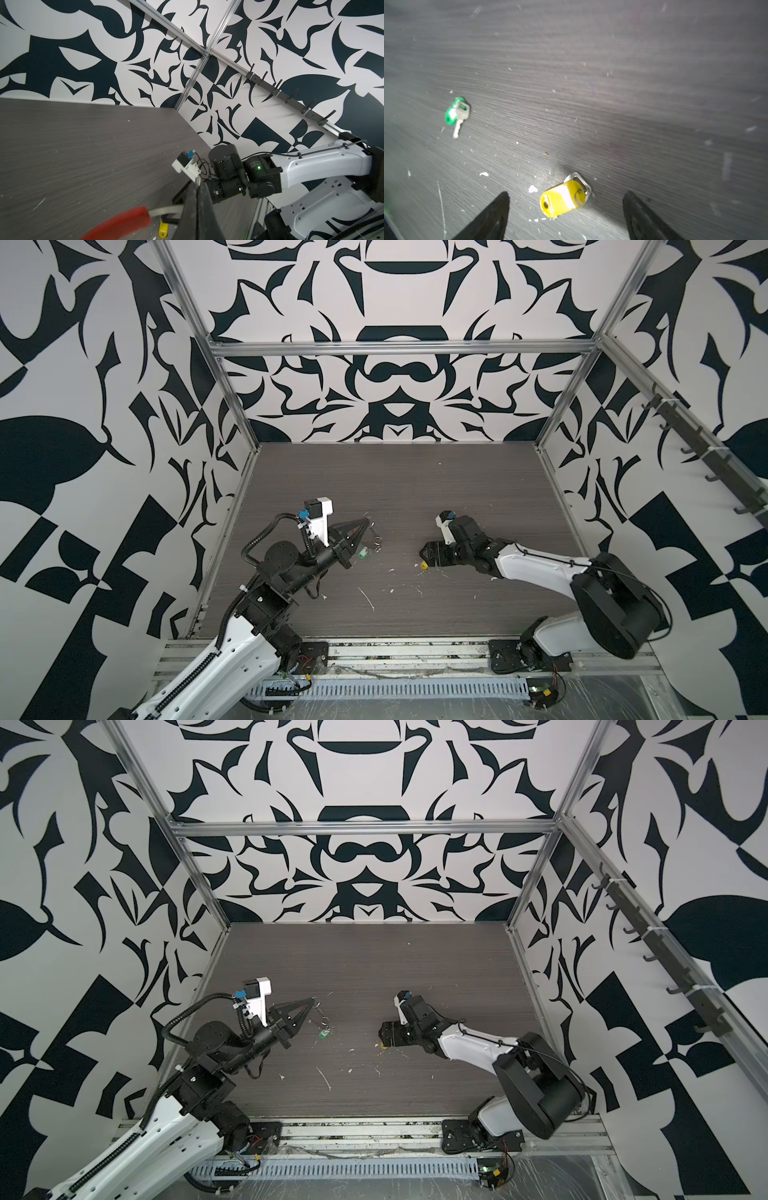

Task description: Remove the keys from the keyring

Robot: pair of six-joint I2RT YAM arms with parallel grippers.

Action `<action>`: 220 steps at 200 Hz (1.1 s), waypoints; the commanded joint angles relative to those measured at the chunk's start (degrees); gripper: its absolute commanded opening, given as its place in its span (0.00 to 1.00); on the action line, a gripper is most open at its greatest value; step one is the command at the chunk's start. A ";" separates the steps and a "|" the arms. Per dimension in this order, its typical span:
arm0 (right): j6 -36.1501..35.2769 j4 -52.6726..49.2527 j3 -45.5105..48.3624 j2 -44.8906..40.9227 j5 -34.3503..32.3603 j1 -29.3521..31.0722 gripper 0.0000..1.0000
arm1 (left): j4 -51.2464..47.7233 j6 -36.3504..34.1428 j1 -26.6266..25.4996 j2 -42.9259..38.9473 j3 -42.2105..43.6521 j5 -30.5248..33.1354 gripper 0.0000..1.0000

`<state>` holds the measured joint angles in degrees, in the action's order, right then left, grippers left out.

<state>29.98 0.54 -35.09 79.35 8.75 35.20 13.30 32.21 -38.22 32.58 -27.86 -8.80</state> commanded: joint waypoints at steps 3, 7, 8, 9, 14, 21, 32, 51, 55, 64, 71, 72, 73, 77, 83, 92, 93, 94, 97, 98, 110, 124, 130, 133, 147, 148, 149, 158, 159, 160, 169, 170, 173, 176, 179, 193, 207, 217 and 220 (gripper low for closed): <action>-0.93 0.19 -0.54 -8.69 -6.39 -0.13 0.95 | -1.65 0.99 0.25 0.44 -1.23 -0.73 0.00; -1.07 -0.17 -0.58 -9.76 -7.51 -0.13 0.96 | -1.80 1.04 0.22 0.67 -1.24 -0.77 0.00; -1.11 -0.26 -0.59 -10.01 -7.78 -0.13 0.98 | -1.84 1.03 0.23 0.79 -1.28 -0.82 0.00; -1.17 -0.36 -0.59 -10.45 -8.05 -0.13 0.98 | -1.90 1.02 0.24 0.89 -1.30 -0.85 0.00; -1.37 -0.57 -0.51 -12.08 -9.17 -0.10 0.99 | -2.13 1.02 0.25 1.38 -1.32 -0.91 0.00; -1.77 -0.91 -0.50 -14.12 -10.51 -0.09 0.99 | -2.45 1.25 0.25 2.07 -1.32 -1.11 0.00; -2.60 -2.10 -0.62 -16.37 -12.04 -0.08 0.99 | -2.33 1.95 0.25 3.35 -0.94 -1.61 0.00; -3.46 -3.98 -0.87 -19.01 -13.51 -0.12 0.99 | -2.66 3.10 0.20 6.27 -0.45 -2.59 0.00; -3.64 -4.02 -0.75 -19.39 -13.50 -0.06 0.99 | -2.74 3.19 0.25 6.93 -0.38 -2.81 0.00; -3.84 -4.18 -0.40 -20.05 -13.57 -0.11 0.99 | -3.15 3.32 0.25 8.33 -0.44 -3.59 0.00; -3.78 -4.10 -0.10 -20.44 -13.59 -0.09 0.99 | -3.19 3.31 0.25 9.47 -0.44 -4.33 0.00; -3.78 -4.07 -0.04 -20.45 -13.59 -0.11 0.99 | -3.19 3.31 0.25 9.59 -0.44 -4.45 0.00; -3.78 -4.06 0.04 -20.50 -13.59 -0.12 0.99 | -3.19 3.30 0.25 9.73 -0.44 -4.55 0.00; -3.79 -4.05 0.17 -20.63 -13.56 -0.12 0.99 | -3.26 3.35 0.25 10.35 -0.44 -4.87 0.00; -3.78 -4.01 0.36 -20.85 -13.59 -0.10 0.99 | -3.22 3.38 0.25 11.39 -0.44 -5.32 0.00; -3.69 -3.96 0.63 -21.03 -13.78 -0.08 0.99 | -2.79 3.47 0.24 13.15 -0.45 -6.37 0.00; -3.65 -3.96 0.68 -21.06 -13.82 -0.06 0.99 | -2.77 3.48 0.24 13.31 -0.49 -6.48 0.00; -3.63 -3.96 0.70 -21.07 -13.83 -0.05 0.99 | -2.76 3.52 0.25 13.57 -0.51 -6.57 0.00; -3.50 -3.99 0.77 -21.16 -13.96 -0.12 0.99 | -2.82 3.56 0.20 14.17 -0.61 -6.81 0.00; -3.47 -3.97 0.79 -21.16 -13.99 -0.13 0.99 | -2.83 3.61 0.23 14.44 -0.66 -6.87 0.00; -3.43 -3.55 1.28 -21.64 -14.20 -0.13 0.99 | -3.96 4.25 0.19 17.21 -1.51 -6.79 0.00; -3.39 -3.39 1.59 -22.04 -14.29 -0.09 0.99 | -4.82 4.69 0.16 20.13 -1.96 -6.76 0.00; -3.50 -3.52 1.70 -22.18 -14.36 -0.06 0.99 | -5.02 4.88 0.22 21.47 -2.10 -6.75 0.00; -3.53 -3.60 1.69 -22.21 -14.44 -0.05 0.99 | -5.10 4.96 0.18 22.03 -2.18 -6.87 0.00; -3.70 -4.04 1.85 -22.31 -14.99 -0.05 0.99 | -4.96 5.89 0.24 24.67 -2.55 -7.23 0.00; -3.74 -4.05 1.86 -22.35 -14.99 -0.09 0.99 | -4.87 5.96 0.20 24.83 -2.55 -7.30 0.00; -3.74 -4.05 1.86 -22.35 -14.99 -0.09 0.99 | -4.78 6.04 0.18 24.95 -2.60 -7.38 0.00; -3.96 -4.16 1.96 -22.61 -14.99 -0.13 0.99 | -4.43 6.65 0.16 26.16 -2.79 -7.84 0.00; -3.96 -4.19 1.96 -22.64 -14.99 -0.13 0.99 | -4.47 6.74 0.16 26.23 -2.85 -7.78 0.00; -3.92 -4.21 1.96 -22.64 -14.99 -0.13 0.99 | -4.45 6.78 0.16 26.36 -2.83 -7.76 0.00; -4.04 -4.23 2.02 -22.92 -14.99 -0.09 0.99 | -4.51 7.15 0.16 27.26 -3.05 -7.73 0.00; -4.04 -4.23 2.03 -22.92 -14.99 -0.11 0.99 | -4.51 7.16 0.16 27.31 -3.11 -7.68 0.00; -4.05 -4.24 2.09 -23.07 -14.99 -0.06 0.99 | -4.43 7.17 0.16 27.61 -3.19 -7.62 0.00; -4.13 -4.27 2.13 -23.16 -14.99 -0.11 0.99 | -4.38 7.17 0.16 27.91 -3.17 -7.45 0.00; -4.16 -4.23 2.20 -23.19 -15.06 -0.13 0.99 | -4.27 7.17 0.16 28.26 -3.25 -7.32 0.00; -4.39 -4.06 2.43 -23.45 -15.47 -0.13 0.99 | -3.12 7.23 0.18 30.47 -3.58 -7.02 0.00; -4.37 -3.75 2.61 -23.63 -15.61 -0.07 0.99 | -2.00 7.64 0.23 33.44 -4.62 -6.67 0.00; -4.38 -3.72 2.75 -23.80 -15.54 -0.06 0.99 | -1.23 8.11 0.21 35.62 -5.69 -6.22 0.00; -4.40 -3.70 2.75 -23.87 -15.52 -0.05 0.99 | -1.07 8.32 0.21 36.31 -5.98 -5.97 0.00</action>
<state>26.52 -3.90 -33.06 56.66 -5.45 35.18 10.02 39.07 -38.22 64.86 -31.14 -15.64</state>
